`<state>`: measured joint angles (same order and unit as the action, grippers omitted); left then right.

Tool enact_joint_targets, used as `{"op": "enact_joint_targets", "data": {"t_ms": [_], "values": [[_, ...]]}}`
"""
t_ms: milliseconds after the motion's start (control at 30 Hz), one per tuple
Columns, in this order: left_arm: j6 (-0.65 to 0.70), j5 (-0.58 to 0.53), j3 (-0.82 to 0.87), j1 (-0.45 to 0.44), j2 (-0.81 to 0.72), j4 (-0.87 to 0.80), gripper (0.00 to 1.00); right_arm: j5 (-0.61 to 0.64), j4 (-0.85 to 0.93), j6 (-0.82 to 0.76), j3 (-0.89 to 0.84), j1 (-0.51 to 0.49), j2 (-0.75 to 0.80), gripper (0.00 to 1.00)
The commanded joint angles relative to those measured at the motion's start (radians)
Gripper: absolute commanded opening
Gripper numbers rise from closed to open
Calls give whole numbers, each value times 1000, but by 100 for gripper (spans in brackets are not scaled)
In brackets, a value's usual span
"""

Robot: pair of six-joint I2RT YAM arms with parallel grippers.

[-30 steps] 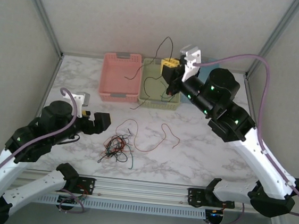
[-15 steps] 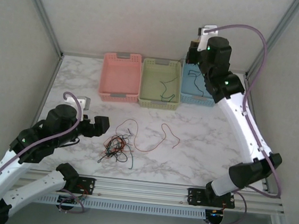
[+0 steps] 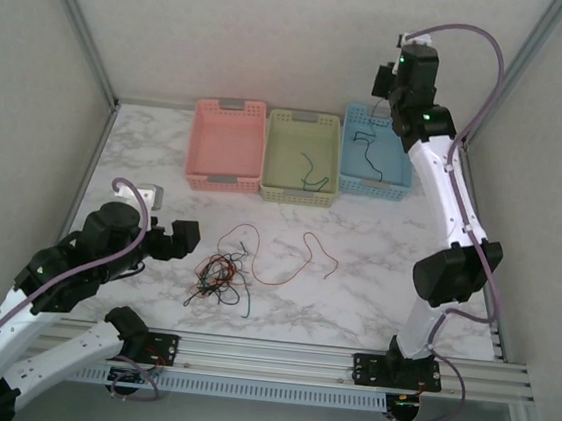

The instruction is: Untangle the cables

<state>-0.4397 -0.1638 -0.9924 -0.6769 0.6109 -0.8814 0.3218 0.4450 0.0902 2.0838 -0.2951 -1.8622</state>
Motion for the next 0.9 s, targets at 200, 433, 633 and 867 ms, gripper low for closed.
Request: {"op": "enact_joint_targets", "data": {"t_ms": [200, 433, 633, 867], "values": [[19, -7, 22, 8, -23, -31, 98, -35, 68, 114, -1, 80, -167, 0], [18, -17, 21, 8, -33, -32, 99, -105, 161, 164, 46, 102, -216, 0], [18, -10, 20, 8, -31, -31, 99, -114, 214, 166, 76, 103, -249, 0], [-5, -16, 21, 8, -23, -28, 99, -149, 308, 178, 159, 103, -288, 53]]}}
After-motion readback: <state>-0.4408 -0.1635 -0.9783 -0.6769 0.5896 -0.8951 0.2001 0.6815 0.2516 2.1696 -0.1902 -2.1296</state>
